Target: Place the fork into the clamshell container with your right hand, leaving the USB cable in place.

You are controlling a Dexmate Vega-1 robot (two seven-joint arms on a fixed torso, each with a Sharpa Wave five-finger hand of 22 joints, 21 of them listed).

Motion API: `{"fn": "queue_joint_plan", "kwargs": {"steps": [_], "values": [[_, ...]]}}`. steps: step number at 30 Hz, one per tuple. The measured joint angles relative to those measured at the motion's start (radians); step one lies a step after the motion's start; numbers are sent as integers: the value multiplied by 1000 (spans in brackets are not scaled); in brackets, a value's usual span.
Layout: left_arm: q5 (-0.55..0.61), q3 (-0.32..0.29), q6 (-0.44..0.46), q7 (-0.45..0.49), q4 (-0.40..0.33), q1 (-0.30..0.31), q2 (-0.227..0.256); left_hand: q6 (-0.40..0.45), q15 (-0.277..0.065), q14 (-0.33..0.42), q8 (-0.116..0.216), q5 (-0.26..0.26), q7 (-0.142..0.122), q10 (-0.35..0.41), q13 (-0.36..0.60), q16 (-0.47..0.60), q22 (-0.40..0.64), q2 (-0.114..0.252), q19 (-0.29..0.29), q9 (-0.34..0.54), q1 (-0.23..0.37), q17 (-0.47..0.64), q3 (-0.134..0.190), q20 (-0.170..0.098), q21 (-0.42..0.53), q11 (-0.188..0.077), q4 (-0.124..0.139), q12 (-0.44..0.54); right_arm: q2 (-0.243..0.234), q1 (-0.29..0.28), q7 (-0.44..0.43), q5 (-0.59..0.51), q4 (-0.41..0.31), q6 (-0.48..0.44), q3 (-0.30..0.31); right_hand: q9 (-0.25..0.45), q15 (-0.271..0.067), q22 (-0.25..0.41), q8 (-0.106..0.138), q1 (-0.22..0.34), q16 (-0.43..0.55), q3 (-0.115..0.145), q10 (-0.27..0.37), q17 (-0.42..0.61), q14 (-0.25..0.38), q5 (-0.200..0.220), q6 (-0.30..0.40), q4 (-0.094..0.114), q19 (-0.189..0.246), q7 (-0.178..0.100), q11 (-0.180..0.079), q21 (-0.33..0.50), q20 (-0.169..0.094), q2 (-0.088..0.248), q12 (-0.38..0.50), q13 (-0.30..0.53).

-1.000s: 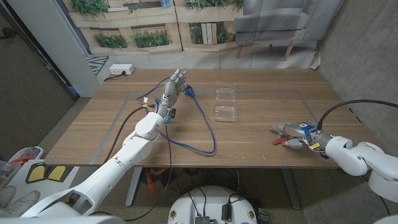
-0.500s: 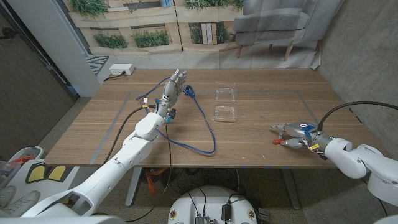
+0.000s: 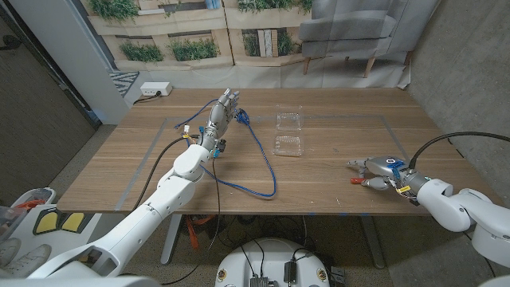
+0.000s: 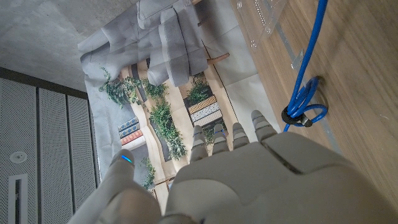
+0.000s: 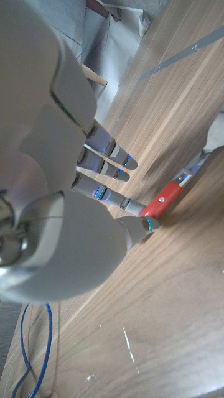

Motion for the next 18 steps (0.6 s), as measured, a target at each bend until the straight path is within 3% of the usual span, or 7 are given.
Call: {"fn": "queue_joint_plan", "kwargs": {"steps": [18], "values": [[-5, -5, 4, 1, -10, 9, 6, 0, 0, 0, 0, 0, 0, 0, 0, 0, 0, 0, 0, 0, 0, 0, 0, 0, 0, 0, 0, 0, 26, 10, -48, -43, -24, -37, 17, 0, -4, 0, 0, 24, 7, -8, 0, 13, 18, -1, 0, 8, 3, 0, 0, 6, 3, 0, 0, 7]]}}
